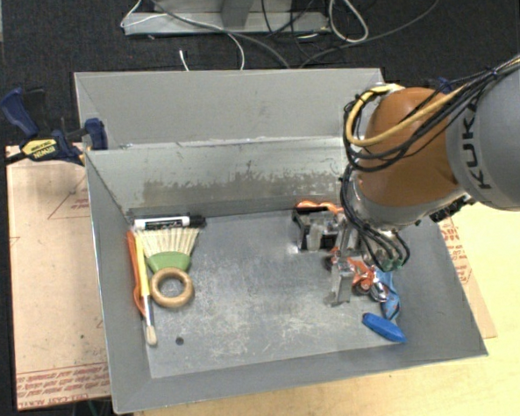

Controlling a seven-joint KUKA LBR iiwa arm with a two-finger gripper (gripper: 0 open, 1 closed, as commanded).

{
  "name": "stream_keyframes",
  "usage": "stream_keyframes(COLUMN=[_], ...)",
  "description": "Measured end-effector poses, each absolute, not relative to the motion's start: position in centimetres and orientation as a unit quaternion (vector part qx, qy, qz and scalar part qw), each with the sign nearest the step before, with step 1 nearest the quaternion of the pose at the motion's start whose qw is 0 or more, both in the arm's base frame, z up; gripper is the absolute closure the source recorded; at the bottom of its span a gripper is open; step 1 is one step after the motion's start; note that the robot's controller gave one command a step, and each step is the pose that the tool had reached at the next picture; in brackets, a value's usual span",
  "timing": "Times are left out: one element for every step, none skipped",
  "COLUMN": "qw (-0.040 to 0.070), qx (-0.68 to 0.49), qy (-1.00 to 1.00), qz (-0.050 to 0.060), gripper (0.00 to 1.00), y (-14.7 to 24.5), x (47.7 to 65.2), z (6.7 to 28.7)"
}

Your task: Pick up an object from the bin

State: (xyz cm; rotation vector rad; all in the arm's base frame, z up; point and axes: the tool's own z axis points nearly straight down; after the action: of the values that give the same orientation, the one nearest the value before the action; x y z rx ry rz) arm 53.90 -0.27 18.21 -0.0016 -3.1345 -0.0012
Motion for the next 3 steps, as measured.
stream_keyframes(qw=[0.0, -0.003, -0.007], qx=[0.0, -0.053, -0.013], qy=[-1.0, -0.999, -1.0], qz=[0.0, -0.001, 0.001], gripper=[0.0, 0.0, 0.0], y=[-0.3, -3.4, -11.0], x=[54.0, 58.2, 61.6], z=[18.7, 12.3, 14.7])
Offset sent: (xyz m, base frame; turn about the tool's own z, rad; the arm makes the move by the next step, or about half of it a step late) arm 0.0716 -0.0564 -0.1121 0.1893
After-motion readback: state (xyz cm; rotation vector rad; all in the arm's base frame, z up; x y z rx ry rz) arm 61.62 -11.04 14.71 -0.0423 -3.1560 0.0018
